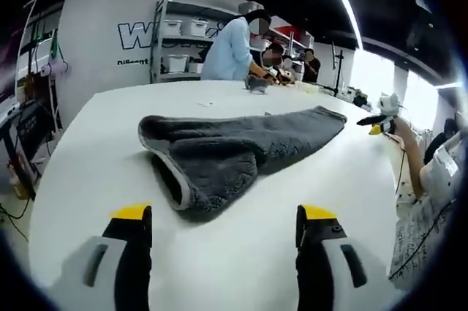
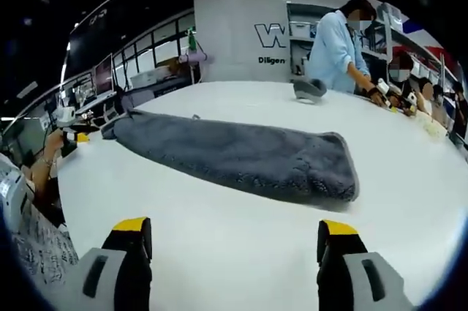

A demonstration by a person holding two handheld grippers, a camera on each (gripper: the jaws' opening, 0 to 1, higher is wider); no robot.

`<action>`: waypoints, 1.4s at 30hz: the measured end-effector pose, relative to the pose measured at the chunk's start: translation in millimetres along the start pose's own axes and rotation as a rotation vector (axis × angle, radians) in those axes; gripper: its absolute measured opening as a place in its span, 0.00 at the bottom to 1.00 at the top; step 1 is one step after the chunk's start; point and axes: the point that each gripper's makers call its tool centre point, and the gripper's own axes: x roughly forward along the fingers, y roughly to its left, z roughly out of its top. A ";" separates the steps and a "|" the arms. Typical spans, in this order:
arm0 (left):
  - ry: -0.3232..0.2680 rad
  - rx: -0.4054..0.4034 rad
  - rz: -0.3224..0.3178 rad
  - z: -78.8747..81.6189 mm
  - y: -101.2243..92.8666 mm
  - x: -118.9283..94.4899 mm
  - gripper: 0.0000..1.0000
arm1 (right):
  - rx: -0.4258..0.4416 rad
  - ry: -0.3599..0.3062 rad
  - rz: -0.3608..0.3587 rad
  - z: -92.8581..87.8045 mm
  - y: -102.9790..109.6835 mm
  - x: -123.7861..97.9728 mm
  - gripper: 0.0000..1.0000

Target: Fold the towel on the table until its edges align and the towel forms a compact rectangular stack.

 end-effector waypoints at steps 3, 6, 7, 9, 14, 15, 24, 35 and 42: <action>0.001 0.037 -0.023 3.7 2.1 7.6 0.68 | 0.000 0.007 0.001 0.1 -0.2 2.2 0.97; -0.018 0.035 -0.052 9.7 4.7 13.8 0.57 | 0.000 0.006 0.005 1.4 1.4 3.6 0.97; -0.024 0.035 -0.062 11.7 5.6 15.8 0.51 | 0.000 0.005 0.006 1.8 1.9 4.1 0.97; -0.038 0.024 -0.108 13.9 0.3 19.4 0.31 | 0.000 0.008 0.006 1.6 2.1 5.2 0.97; -0.036 0.011 -0.091 9.8 9.5 26.5 0.04 | 0.005 0.023 0.001 -1.4 -1.5 6.9 0.96; -0.031 0.001 -0.082 8.4 13.1 26.3 0.04 | 0.006 0.025 0.001 -1.6 -1.7 7.2 0.96; -0.171 -0.092 -0.116 30.2 30.4 2.2 0.03 | 0.004 0.032 0.001 -1.4 -2.2 9.0 0.96; -0.262 -0.026 -0.183 41.9 43.9 -24.6 0.03 | 0.006 0.039 0.004 -2.6 -0.5 13.5 0.96; -0.045 -0.091 -0.129 -13.1 59.0 -17.8 0.03 | 0.008 0.042 0.003 -4.9 -1.1 13.4 0.96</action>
